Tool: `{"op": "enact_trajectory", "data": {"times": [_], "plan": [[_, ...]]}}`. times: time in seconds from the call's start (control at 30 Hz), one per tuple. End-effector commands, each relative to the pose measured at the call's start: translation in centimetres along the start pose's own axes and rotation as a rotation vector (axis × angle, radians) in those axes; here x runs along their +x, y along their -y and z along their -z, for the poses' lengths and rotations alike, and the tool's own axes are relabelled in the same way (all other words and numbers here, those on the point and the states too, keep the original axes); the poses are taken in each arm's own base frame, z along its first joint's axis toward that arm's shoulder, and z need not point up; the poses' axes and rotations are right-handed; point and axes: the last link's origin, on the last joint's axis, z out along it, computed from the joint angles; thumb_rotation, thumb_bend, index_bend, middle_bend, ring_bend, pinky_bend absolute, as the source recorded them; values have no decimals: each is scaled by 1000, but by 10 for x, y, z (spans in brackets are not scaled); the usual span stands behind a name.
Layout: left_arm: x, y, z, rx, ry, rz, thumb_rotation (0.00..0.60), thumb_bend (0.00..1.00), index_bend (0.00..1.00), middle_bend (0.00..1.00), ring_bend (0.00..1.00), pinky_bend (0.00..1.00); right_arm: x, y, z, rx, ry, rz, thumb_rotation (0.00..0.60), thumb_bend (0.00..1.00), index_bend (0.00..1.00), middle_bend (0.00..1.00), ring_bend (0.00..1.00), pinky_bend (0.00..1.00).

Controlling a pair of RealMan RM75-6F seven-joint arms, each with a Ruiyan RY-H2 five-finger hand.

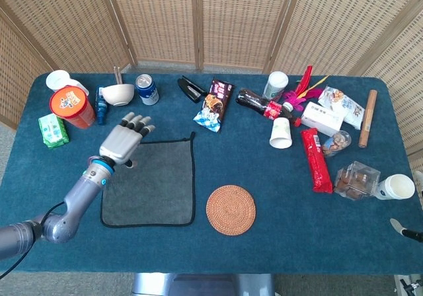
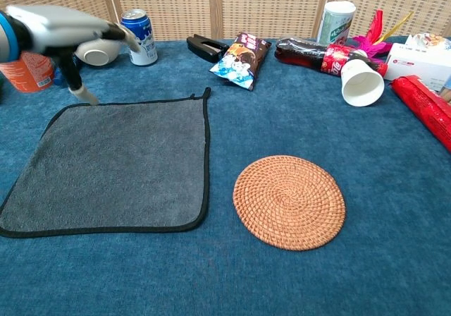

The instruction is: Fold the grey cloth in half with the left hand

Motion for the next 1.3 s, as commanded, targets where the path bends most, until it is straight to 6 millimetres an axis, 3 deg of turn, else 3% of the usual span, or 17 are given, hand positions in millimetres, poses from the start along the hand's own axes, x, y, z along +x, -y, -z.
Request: {"op": "enact_trajectory", "data": {"times": [0.03, 0.27, 0.57, 0.93, 1.3], "plan": [[-17, -19, 3, -131, 26, -124, 600, 105, 153, 0, 0, 0, -1, 0, -1, -2, 3, 2, 600, 0, 11, 0, 0, 0], [-31, -39, 10, -300, 19, -293, 600, 106, 179, 0, 0, 0, -2, 0, -1, -5, 8, 7, 600, 0, 11, 0, 0, 0], [-28, -69, -2, -407, -27, -389, 600, 145, 180, 0, 0, 0, -1, 0, 0, -3, 5, 0, 600, 0, 11, 0, 0, 0], [-10, -102, -25, -456, -69, -484, 600, 232, 179, 0, 0, 0, 3, -2, 1, -8, -9, -14, 600, 0, 14, 0, 0, 0], [3, -126, -43, -497, -57, -572, 600, 228, 184, 0, 0, 0, 8, -5, 1, -17, -21, -27, 600, 0, 15, 0, 0, 0]]}}
